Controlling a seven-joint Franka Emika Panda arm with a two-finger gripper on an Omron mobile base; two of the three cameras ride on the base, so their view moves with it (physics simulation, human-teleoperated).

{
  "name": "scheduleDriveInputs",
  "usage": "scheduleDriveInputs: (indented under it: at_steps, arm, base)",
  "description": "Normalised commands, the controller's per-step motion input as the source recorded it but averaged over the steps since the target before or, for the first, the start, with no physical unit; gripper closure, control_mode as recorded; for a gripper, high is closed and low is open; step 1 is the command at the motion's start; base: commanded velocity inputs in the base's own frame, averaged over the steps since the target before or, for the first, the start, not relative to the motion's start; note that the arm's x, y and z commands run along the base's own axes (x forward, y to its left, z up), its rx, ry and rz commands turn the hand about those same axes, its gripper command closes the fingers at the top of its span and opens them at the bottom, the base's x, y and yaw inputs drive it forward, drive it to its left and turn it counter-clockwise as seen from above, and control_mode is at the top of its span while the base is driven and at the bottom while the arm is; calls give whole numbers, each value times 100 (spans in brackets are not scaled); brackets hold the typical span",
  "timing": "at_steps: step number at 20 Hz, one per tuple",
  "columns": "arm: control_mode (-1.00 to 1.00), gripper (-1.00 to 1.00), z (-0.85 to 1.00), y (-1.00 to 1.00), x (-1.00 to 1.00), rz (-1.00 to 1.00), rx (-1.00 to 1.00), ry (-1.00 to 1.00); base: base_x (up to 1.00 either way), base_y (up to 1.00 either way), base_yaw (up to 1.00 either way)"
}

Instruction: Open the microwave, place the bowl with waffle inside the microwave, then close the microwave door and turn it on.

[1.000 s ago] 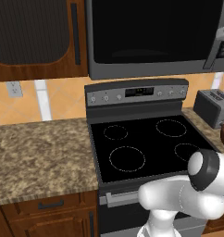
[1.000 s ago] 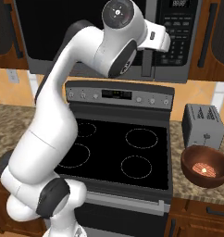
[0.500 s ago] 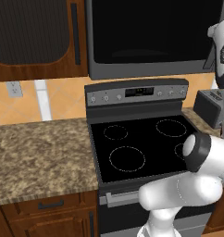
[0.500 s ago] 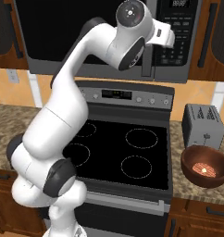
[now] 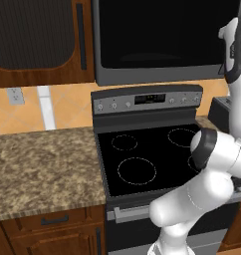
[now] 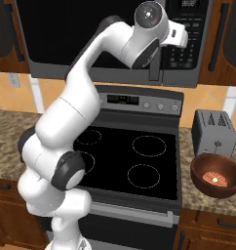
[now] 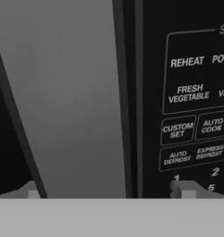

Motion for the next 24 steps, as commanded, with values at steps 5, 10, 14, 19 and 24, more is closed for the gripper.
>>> scheduleDriveInputs:
  at_steps: [5,10,14,19,24]
  arm:
    - [-100,-100,-2,-4,37,0,0,0]
    - [-100,100,-49,59,29,0,-9,-13]
    - [-100,100,-58,100,21,0,-9,-19]
    - [-100,100,-20,100,-16,1,-1,-3]
    - [-100,100,1,100,-62,0,-7,-1]
  base:
    - [0,0,0]
    - [0,0,0]
    - [0,0,0]
    - [0,0,0]
    - [0,0,0]
